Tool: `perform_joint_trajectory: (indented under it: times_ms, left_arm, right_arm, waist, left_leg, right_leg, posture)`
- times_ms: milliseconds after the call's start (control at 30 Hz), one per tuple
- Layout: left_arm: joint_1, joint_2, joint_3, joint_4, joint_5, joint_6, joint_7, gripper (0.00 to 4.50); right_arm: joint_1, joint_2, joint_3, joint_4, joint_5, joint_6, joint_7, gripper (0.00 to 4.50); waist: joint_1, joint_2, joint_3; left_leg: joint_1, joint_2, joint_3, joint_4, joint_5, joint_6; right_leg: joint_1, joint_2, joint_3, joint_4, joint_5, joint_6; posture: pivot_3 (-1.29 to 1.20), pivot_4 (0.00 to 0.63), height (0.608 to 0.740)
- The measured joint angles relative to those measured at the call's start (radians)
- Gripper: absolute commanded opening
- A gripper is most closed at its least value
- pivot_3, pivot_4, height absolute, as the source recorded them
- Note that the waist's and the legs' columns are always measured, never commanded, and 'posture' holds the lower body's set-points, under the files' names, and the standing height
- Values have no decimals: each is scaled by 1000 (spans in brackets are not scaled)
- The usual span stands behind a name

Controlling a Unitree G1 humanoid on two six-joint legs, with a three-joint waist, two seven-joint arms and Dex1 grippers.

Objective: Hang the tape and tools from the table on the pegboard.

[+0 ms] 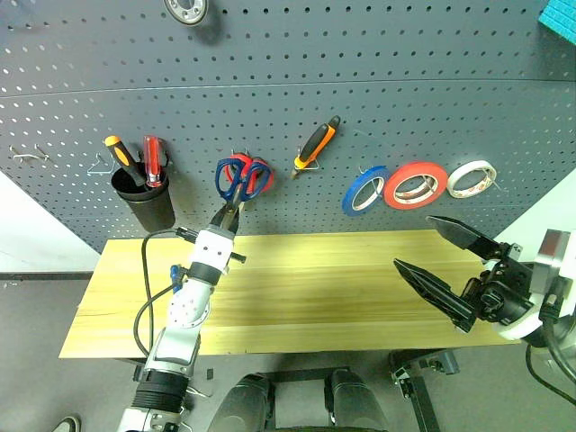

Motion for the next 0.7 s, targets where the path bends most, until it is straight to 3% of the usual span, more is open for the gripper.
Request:
perform_joint_trajectory:
  times_ms: [233,700]
  left_arm:
    - [28,-12,-43,-5,-1,-1,-44,526]
    - [3,-5,3,-8,-1,-3,-29,526]
  right_arm:
    - [2,0,1,0,-10,0,-4,4500]
    - [15,0,1,0,-18,0,-7,4500]
  waist:
    - [0,0,0]
    - [0,0,0]
  left_leg:
    - [0,0,0,0,0,0]
    - [0,0,0,0,0,1]
  right_leg:
    - [0,0,0,0,0,0]
    - [0,0,0,-1,0,1]
  posture:
    - [-37,103,720]
    - [-35,102,720]
